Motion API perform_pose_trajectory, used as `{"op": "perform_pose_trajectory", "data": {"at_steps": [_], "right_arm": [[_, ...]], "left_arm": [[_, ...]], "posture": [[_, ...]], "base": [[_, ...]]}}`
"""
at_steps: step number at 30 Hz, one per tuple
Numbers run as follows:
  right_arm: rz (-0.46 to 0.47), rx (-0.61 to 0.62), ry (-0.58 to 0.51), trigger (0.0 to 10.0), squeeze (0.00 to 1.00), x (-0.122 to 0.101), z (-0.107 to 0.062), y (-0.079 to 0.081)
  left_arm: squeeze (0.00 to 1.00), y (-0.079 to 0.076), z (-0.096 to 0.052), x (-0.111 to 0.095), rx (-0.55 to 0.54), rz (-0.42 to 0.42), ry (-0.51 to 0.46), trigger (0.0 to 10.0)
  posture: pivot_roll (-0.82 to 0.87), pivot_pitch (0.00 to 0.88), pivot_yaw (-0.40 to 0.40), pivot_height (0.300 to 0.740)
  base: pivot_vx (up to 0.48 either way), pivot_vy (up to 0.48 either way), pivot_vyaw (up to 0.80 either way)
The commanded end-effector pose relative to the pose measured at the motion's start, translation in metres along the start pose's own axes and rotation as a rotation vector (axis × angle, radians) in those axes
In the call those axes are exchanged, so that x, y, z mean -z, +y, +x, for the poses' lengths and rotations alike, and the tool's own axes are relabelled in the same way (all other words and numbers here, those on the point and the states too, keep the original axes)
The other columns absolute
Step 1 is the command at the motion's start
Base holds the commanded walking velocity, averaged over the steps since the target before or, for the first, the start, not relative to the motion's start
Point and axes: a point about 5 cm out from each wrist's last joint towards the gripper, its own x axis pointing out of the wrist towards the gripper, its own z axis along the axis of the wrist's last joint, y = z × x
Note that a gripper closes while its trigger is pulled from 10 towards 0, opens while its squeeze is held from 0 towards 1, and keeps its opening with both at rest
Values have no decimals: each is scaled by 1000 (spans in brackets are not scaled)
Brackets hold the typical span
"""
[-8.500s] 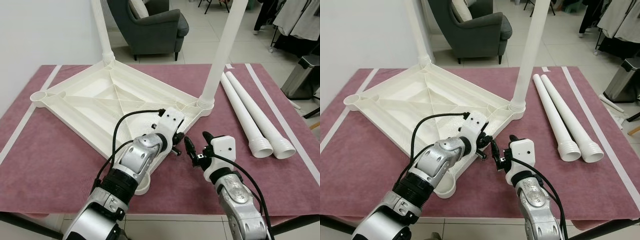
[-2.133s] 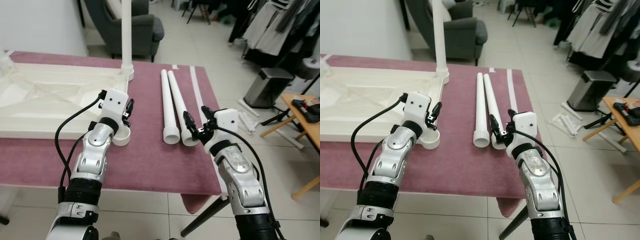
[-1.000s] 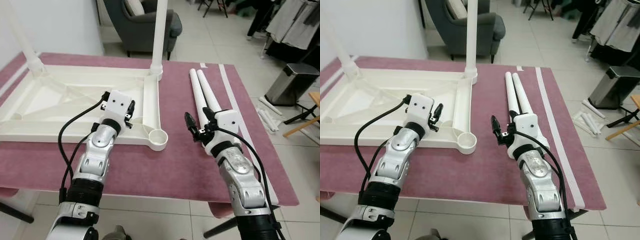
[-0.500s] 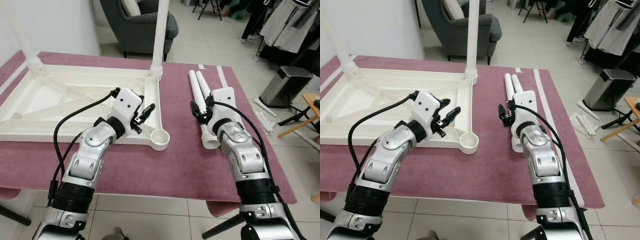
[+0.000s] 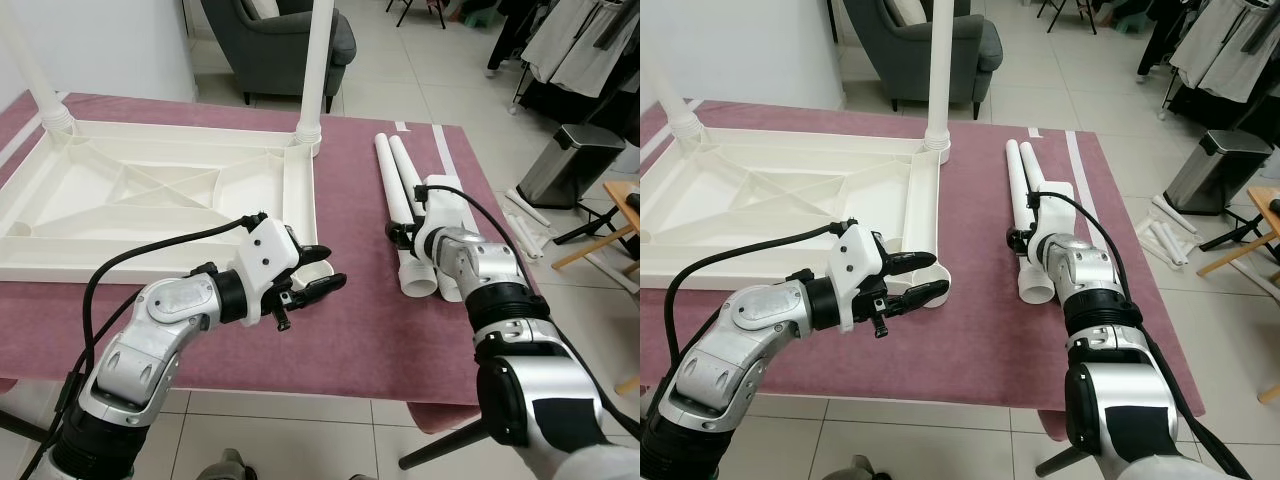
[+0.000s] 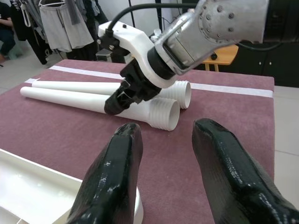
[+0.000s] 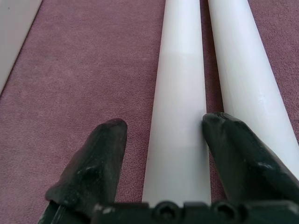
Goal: Building children table
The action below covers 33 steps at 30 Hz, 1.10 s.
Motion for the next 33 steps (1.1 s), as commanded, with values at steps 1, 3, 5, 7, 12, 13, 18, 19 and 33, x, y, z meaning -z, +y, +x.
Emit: {"op": "perform_pose_trajectory", "data": {"at_steps": [1,3,5,7,12,13,18,19,33], "right_arm": [[24,-9,35,10000,0,3,2,0],[13,10,56,10000,0,3,3,-1],[24,46,123,10000,0,6,6,-4],[42,54,152,10000,0,10,7,-5],[63,65,217,10000,0,17,8,-5],[63,65,217,10000,0,17,8,-5],[53,34,245,10000,0,10,8,-2],[51,30,247,10000,0,7,8,-1],[99,-51,100,235,0,-25,8,12]], "left_arm": [[0,-4,-1,-1,18,-18,3,10000],[0,-4,-5,-1,17,-21,16,10000],[0,-5,-11,-2,11,-29,39,10000],[0,-5,-12,-2,8,-32,42,10000],[0,-8,-12,-1,0,-43,49,10000],[0,-8,-12,-1,0,-43,49,10000],[0,-10,-13,-1,-13,-57,60,10000],[0,-11,-14,-1,-17,-61,64,10000],[0,-6,-13,-2,-73,-68,67,10000]], "posture": [[93,66,-31,740],[96,89,-38,740],[93,103,-44,740],[89,112,-49,740],[83,120,-54,740],[83,120,-54,740],[72,141,-78,740],[72,141,-78,740],[99,116,-73,740]], "base": [[0,0,0],[0,0,0],[0,0,0],[0,0,0],[0,0,0],[0,0,0],[0,0,0],[0,0,0],[0,0,0]]}}
